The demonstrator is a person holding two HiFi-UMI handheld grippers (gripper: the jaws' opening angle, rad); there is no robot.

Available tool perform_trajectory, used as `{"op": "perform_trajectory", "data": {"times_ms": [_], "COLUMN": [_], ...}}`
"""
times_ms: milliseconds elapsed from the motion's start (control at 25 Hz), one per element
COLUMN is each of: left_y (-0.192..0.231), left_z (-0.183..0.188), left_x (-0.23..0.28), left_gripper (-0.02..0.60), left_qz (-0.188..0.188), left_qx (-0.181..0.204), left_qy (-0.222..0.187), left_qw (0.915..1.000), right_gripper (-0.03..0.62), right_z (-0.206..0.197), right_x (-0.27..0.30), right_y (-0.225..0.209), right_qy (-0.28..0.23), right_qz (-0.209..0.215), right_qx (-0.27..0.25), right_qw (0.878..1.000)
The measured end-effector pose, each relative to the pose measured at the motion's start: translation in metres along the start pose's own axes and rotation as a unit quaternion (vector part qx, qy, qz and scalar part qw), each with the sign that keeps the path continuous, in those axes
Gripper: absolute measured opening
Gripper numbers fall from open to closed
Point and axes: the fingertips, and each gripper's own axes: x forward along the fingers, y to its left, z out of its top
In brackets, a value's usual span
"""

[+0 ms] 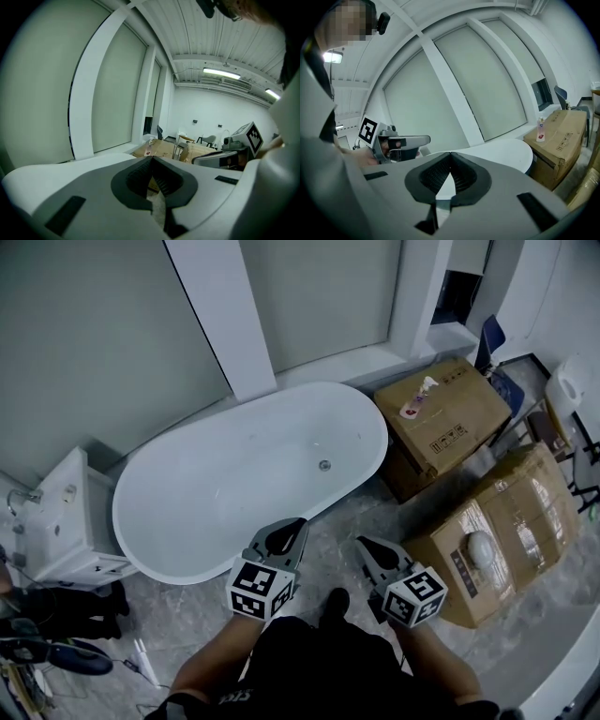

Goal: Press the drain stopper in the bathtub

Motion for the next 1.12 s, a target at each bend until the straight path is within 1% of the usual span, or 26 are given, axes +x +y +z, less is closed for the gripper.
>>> {"op": "perform_trajectory", "data": {"times_ms": [200,400,480,600,680,880,1000,1120], "left_y": [0.017,0.046,0.066,0.100,0.124,0.191,0.221,0.243], "left_z": [0.006,0.021,0.026,0.040,0.050,0.068,0.071,0.072], "left_x": [0.019,0.041,0.054,0.073,0.080,0.098,0.106,0.113], "left_gripper": [0.014,0.014,0.014,0.014,0.014,0.014,0.014,0.014], "left_qz": [0.018,0.022,0.023,0.025,0.022,0.024,0.021,0.014], "left_qx": [-0.007,-0.009,-0.005,0.019,0.030,0.012,0.003,-0.005], "left_qy": [0.003,-0.004,-0.005,-0.008,-0.010,-0.021,-0.023,-0.022], "left_qw": [0.9998,0.9997,0.9997,0.9995,0.9993,0.9994,0.9995,0.9996], "right_gripper": [0.014,0.015,0.014,0.015,0.014,0.015,0.015,0.015], "right_z": [0.023,0.039,0.048,0.069,0.082,0.105,0.110,0.111], "right_x": [0.008,0.035,0.056,0.094,0.121,0.192,0.228,0.256], "right_y": [-0.021,-0.043,-0.051,-0.062,-0.062,-0.058,-0.055,-0.053], "right_qy": [0.000,0.007,0.011,0.012,0.017,0.034,0.045,0.058], "right_qz": [0.006,0.001,-0.001,-0.007,-0.009,0.000,0.006,0.013], "right_qx": [-0.014,-0.016,-0.021,-0.025,-0.025,-0.034,-0.035,-0.052], "right_qw": [1.000,1.000,1.000,1.000,1.000,0.999,0.998,0.997]}}
